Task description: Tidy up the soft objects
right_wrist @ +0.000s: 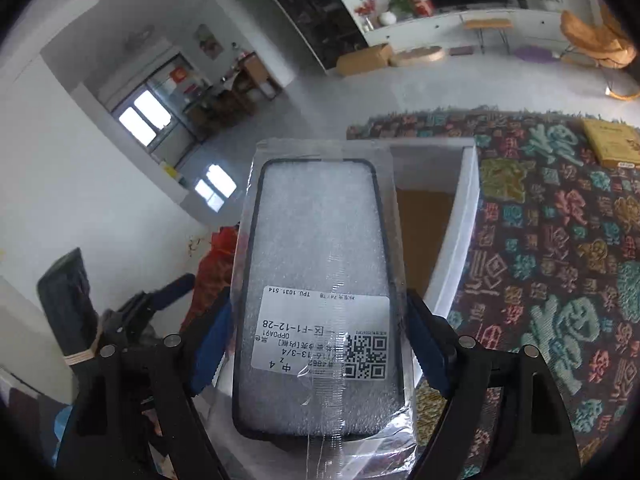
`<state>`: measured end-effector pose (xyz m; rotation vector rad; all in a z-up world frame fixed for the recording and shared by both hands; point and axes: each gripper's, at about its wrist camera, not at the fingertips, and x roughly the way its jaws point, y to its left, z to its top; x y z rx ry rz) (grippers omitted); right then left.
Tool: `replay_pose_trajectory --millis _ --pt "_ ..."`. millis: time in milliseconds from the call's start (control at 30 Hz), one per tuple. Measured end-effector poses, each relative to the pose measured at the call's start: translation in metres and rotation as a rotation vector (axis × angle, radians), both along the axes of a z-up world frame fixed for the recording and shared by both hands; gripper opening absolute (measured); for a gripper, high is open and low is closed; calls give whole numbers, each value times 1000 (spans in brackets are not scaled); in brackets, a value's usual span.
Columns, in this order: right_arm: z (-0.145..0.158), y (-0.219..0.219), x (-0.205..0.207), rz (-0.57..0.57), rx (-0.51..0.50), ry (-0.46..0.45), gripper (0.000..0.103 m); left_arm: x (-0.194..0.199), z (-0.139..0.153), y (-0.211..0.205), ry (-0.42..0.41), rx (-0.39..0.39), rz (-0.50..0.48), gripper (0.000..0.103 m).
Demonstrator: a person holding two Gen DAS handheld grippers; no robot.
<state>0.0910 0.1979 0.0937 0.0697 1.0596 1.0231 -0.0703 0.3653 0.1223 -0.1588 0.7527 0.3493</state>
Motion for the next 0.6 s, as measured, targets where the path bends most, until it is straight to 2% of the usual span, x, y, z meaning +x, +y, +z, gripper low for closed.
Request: replay_pose_trajectory --millis 133,267,400,600 --pt "-19 10 -7 18 15 -5 84 -15 -18 7 9 7 64 96" --pt "-15 7 -15 17 13 -85 84 -24 -32 6 21 33 143 96" --pt "-6 3 -24 20 -35 -184 84 -28 -31 2 20 26 219 96" --pt "-13 0 -42 39 -138 -279 84 -34 -26 -9 24 23 281 96"
